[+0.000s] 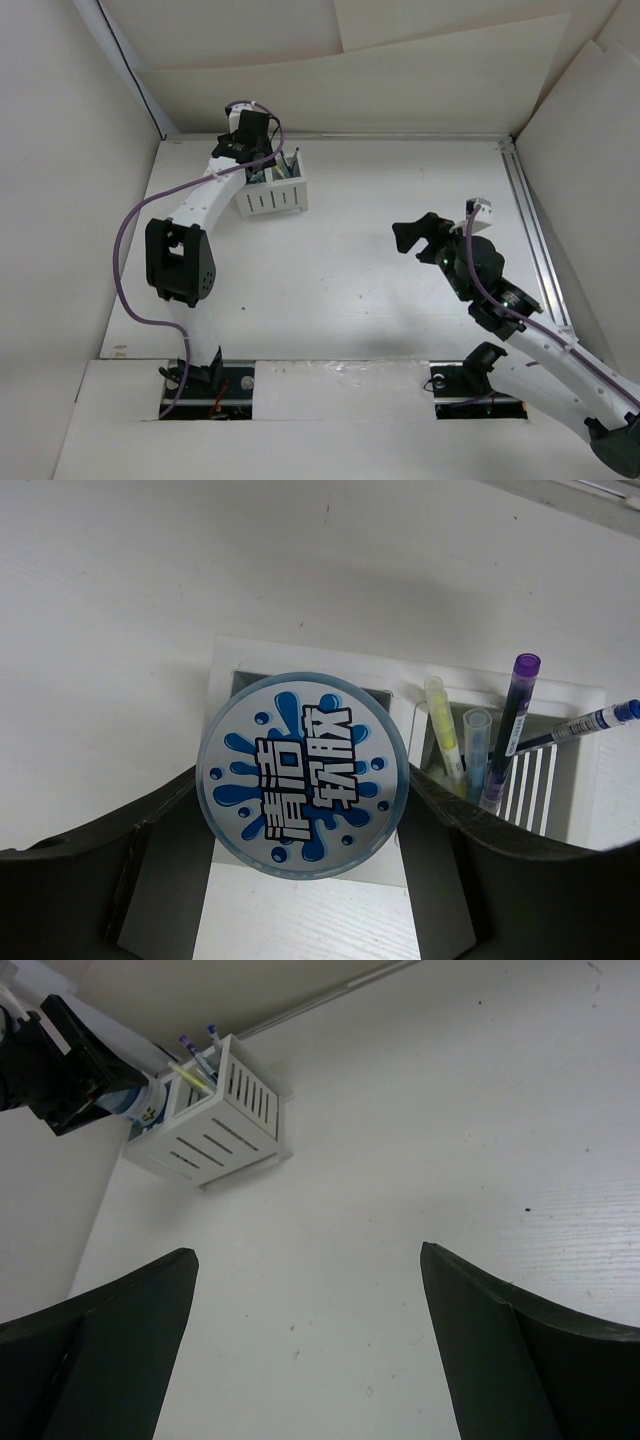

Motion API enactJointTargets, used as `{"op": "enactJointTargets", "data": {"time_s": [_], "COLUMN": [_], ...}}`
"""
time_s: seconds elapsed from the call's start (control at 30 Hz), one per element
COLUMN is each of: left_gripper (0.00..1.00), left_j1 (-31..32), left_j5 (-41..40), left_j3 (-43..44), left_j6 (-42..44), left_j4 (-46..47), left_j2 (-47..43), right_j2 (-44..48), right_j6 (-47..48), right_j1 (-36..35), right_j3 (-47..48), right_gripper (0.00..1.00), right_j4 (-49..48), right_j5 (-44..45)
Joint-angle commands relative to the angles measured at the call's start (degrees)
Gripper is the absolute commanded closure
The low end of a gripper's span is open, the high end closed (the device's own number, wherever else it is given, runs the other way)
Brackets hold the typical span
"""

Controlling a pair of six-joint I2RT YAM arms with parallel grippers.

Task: Sort the stationery into containers
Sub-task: Place the stationery into the container

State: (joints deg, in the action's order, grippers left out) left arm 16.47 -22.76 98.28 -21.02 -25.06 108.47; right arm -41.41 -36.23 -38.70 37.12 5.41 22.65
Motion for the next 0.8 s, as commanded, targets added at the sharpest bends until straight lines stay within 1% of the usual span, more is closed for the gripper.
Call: {"op": "enactJointTargets", "data": {"time_s": [0.0,0.07,0.2,0.27,0.5,0.63,0.7,0.73,0.77], "left_gripper": [0.63,0.68,0.68,0.68,0.67,0.6,0.56,0.51,0.25], "left_j1": [0.32,0.32,0.32,0.32,0.32,0.32,0.32,0.32,0.32], "left_j5": [1.06,1.06,1.06,2.28,4.57,4.57,4.57,3.87,3.87], "left_j3": [1.73,1.74,3.14,4.37,7.8,7.8,7.28,7.28,7.28], "left_j6": [0.71,0.71,1.85,1.86,3.0,3.0,3.0,3.0,3.0], "left_j4": [-3.24,-3.94,-6.05,-7.89,-10.27,-10.27,-9.75,-9.75,-9.75], "left_j2": [-0.89,-0.89,-1.41,-1.41,1.49,1.49,1.49,0.96,0.96], "right_j2": [0.98,0.98,0.98,0.98,1.51,2.12,2.12,2.12,2.12], "right_j6": [0.54,0.54,0.54,0.54,0.54,0.54,0.54,0.54,0.54], "right_j1": [-0.24,-0.24,-0.24,-0.24,-0.24,-0.24,-0.24,-0.24,-0.24], "right_j3": [-0.65,-0.65,-0.65,-0.65,-0.65,-0.65,-0.65,-0.65,-0.65], "right_gripper": [0.01,0.01,0.01,0.01,0.01,0.01,0.01,0.01,0.01], "right_j4": [-3.39,-3.39,-3.39,-3.39,-3.39,-3.39,-3.39,-3.39,-3.39], "right_j5": [-0.59,-0.59,-0.59,-1.12,-1.12,-1.12,-1.12,-1.12,-1.12]}}
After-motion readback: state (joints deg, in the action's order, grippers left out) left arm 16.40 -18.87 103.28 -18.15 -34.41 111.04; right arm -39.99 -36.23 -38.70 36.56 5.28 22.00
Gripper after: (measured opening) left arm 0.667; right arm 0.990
